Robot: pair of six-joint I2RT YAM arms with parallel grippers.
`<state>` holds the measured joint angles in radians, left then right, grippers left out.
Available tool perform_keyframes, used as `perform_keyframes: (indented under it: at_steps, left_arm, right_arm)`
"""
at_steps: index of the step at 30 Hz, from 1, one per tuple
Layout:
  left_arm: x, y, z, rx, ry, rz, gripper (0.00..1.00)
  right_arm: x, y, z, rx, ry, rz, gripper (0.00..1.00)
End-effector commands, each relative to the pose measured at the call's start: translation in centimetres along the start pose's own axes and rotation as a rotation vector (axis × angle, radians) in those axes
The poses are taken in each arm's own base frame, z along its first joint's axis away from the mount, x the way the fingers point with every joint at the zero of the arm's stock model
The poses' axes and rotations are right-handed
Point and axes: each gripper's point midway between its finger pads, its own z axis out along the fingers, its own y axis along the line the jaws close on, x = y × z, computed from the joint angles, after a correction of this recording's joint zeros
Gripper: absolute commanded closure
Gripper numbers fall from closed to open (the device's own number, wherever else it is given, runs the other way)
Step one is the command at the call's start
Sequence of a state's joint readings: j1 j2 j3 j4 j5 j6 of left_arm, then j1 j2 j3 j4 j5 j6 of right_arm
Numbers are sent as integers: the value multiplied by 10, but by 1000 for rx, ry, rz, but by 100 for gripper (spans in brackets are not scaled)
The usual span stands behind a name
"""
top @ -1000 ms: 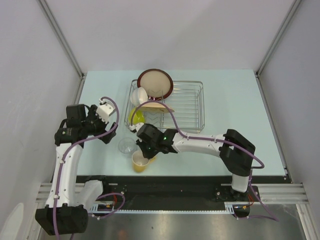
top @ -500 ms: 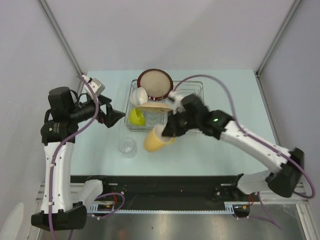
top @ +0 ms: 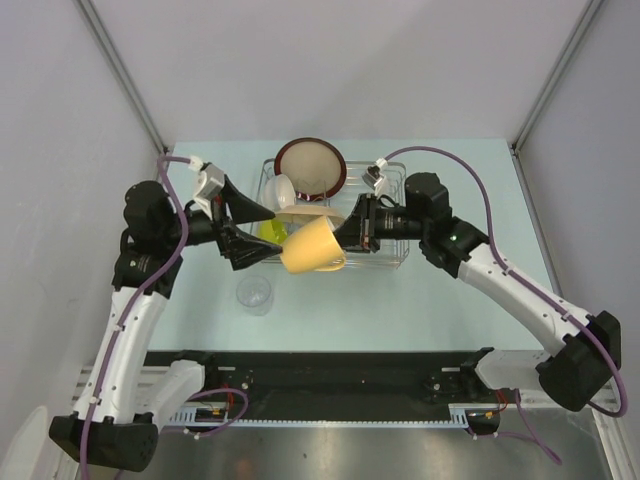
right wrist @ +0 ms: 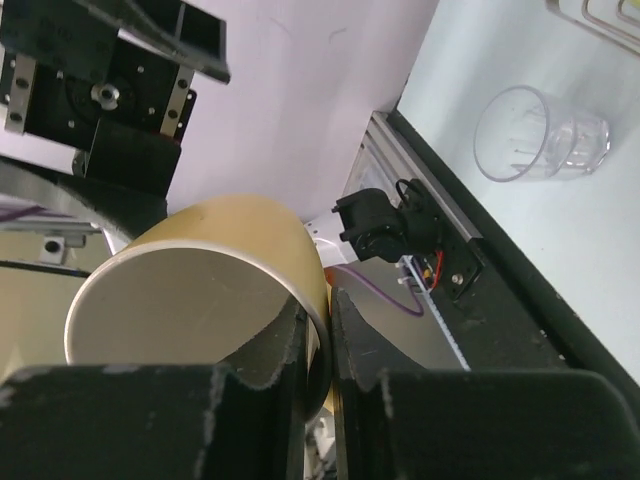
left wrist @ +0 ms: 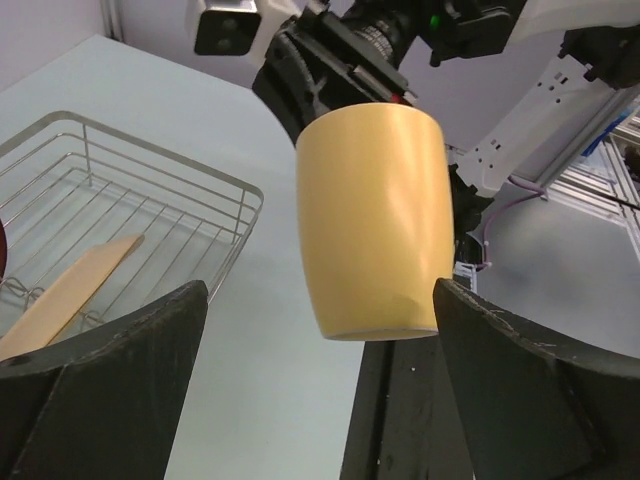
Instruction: Load the mixed dishes into the dish rack
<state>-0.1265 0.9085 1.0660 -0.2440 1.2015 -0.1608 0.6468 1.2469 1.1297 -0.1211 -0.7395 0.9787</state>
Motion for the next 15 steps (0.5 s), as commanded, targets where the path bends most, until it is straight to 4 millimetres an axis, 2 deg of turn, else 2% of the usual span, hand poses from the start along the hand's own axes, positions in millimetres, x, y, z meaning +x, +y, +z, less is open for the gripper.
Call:
perform_keyframes:
  at_steps: [1, 6, 9, 15]
  left_arm:
    - [-9, -27, -2, 111, -14, 152, 0]
    - [4, -35, -2, 159, 18, 148, 0]
    - [9, -47, -3, 224, 19, 139, 0]
    - [13, -47, 0, 240, 24, 138, 0]
  right_arm:
    - [-9, 51, -12, -174, -9, -20, 100]
    - [-12, 47, -6, -178, -11, 7, 100]
    - [-14, 47, -4, -189, -11, 20, 100]
    - [-18, 52, 2, -222, -20, 24, 100]
